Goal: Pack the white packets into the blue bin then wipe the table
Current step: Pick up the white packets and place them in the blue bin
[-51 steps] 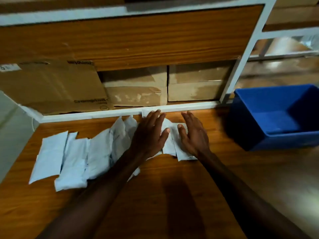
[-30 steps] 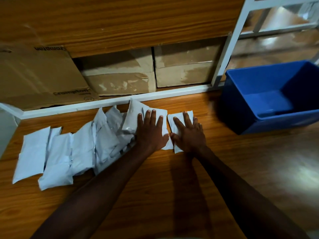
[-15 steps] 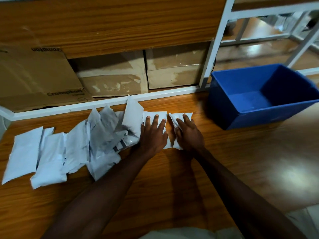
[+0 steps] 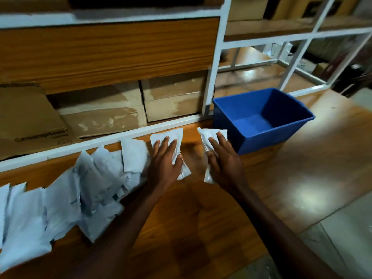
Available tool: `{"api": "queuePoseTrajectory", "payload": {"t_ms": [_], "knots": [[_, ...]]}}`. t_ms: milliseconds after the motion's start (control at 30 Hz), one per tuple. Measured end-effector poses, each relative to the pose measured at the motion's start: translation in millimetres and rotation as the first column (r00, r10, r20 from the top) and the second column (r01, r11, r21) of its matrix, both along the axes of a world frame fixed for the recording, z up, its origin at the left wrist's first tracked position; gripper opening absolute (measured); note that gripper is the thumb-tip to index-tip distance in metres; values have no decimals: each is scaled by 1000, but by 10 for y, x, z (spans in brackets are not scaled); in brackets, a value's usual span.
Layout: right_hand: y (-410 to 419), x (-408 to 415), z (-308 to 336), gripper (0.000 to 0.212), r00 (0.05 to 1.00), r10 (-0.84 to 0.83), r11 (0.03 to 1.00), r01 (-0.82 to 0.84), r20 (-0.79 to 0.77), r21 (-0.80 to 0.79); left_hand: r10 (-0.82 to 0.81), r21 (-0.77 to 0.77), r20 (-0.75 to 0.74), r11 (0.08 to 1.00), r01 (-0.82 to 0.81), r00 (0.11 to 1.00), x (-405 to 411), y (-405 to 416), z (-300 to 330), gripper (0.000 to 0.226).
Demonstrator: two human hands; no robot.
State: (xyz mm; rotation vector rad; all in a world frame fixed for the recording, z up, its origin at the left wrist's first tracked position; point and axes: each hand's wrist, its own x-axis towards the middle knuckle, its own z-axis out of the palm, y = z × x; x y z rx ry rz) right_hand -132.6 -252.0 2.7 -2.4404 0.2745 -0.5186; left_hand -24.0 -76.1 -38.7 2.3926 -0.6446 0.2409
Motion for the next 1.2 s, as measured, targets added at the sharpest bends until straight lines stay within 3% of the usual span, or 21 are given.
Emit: {"api": "queuePoseTrajectory", "payload": {"t_ms": [267, 533, 733, 967, 1200], "knots": [[-718, -208, 716, 47, 982, -101, 995, 98, 160, 25, 8, -128, 114, 992, 7, 993, -175, -506, 601, 57], [-2097, 46, 806, 48, 984, -10, 999, 16, 178, -37, 84, -154, 208, 987, -53, 975, -352, -1670, 867, 55], [-2647, 419, 800, 50, 987, 139, 987, -132, 77, -86, 195, -121, 170, 977, -176, 966, -445, -2259, 1028, 55], [-2512, 977, 603, 43, 969, 241, 961, -247, -60, -121, 292, -45, 172, 956, -289, 941, -229, -2244, 1126, 59], [-2377, 1480, 159, 31, 860, 266, 921, -361, -436, -149, 348, -42, 214, 937, -348, 913, 91, -2034, 903, 59]]}}
